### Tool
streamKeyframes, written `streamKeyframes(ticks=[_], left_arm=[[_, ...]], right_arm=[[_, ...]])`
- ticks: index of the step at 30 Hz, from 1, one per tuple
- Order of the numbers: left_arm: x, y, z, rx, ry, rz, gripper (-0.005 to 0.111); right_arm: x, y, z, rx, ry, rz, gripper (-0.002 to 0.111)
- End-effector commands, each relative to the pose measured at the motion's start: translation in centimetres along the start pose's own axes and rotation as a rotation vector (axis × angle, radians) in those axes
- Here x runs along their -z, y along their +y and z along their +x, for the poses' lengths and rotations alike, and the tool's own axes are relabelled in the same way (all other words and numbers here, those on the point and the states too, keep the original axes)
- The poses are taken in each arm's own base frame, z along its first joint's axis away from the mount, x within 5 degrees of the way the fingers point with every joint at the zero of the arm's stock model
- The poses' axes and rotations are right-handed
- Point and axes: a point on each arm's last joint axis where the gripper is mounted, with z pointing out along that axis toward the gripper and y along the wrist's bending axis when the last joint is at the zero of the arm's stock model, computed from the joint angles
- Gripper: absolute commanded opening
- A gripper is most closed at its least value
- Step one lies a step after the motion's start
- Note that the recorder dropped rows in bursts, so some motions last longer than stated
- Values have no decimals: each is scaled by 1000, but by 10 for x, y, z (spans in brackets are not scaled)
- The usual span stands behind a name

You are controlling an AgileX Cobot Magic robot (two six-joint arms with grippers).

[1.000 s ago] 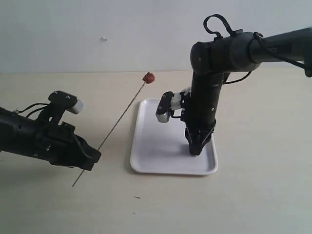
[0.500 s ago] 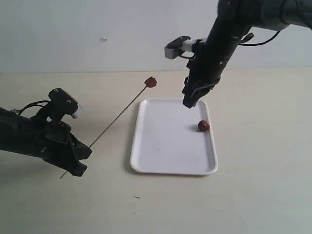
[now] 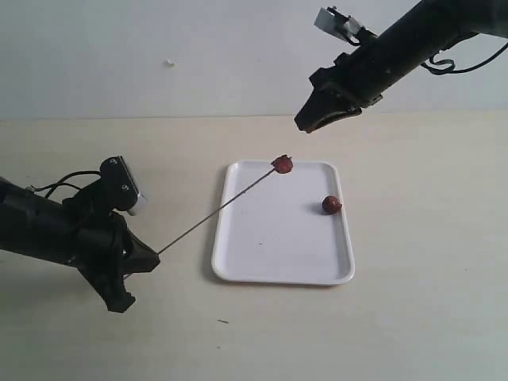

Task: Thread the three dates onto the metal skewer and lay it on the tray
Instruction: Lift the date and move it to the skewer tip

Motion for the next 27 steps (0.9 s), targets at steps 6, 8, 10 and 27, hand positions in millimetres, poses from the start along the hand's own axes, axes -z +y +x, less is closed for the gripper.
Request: streamKeyframes(ticks=[6, 8, 10, 27], left_arm=[[3, 12, -9, 10, -21, -64, 0], [3, 15, -13, 6, -30, -75, 0], [4, 17, -15, 5, -32, -87, 0], [2, 19, -17, 37, -47, -92, 0]], right_arm=[[7, 10, -9, -87, -70, -63, 26], [7, 9, -8, -103, -67, -60, 26], [7, 10, -9, -108, -68, -62, 26], [8, 12, -11, -171, -92, -98, 26]])
